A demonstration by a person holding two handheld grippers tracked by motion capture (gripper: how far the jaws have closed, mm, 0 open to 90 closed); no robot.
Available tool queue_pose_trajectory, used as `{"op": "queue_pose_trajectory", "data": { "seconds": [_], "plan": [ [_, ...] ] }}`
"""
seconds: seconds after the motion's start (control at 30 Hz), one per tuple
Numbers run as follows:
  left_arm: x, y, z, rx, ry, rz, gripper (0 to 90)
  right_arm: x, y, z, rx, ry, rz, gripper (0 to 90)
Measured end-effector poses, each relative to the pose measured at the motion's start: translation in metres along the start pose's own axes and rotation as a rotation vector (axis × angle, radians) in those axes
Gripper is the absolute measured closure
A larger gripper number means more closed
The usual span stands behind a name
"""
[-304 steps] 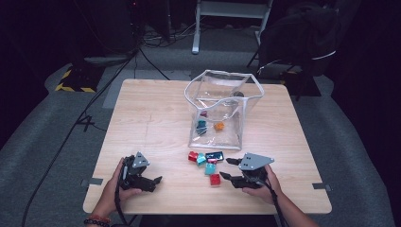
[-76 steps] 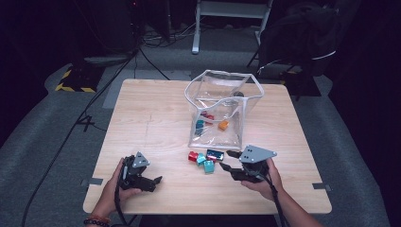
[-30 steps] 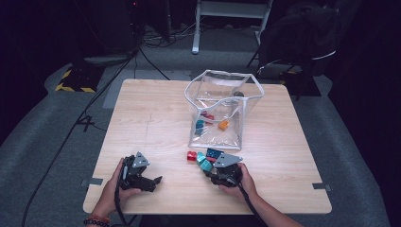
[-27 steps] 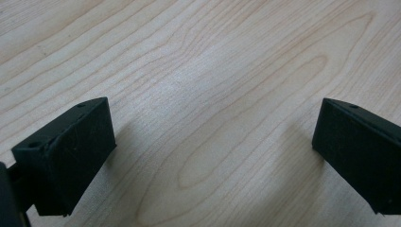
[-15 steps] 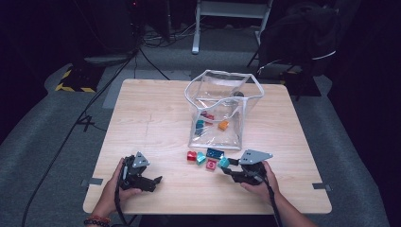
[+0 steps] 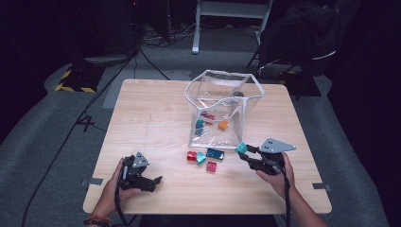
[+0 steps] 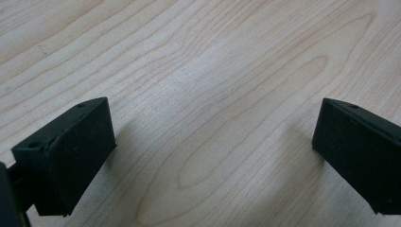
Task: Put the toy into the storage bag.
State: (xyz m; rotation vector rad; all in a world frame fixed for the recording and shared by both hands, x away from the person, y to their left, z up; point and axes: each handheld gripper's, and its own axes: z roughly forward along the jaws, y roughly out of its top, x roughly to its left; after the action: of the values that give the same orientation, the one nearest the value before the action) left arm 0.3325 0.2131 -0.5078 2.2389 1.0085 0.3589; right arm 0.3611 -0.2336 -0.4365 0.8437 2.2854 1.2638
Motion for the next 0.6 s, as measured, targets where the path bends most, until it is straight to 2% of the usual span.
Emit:
{"op": "queue_pose_trajectory", "data": {
  "seconds": [0.6],
  "plan": [
    [0.000, 0.000, 0.000, 0.000, -0.001, 0.000, 0.4, -0.021, 0.018, -0.027, -0.081, -0.080, 0.019, 59.1]
  ]
}}
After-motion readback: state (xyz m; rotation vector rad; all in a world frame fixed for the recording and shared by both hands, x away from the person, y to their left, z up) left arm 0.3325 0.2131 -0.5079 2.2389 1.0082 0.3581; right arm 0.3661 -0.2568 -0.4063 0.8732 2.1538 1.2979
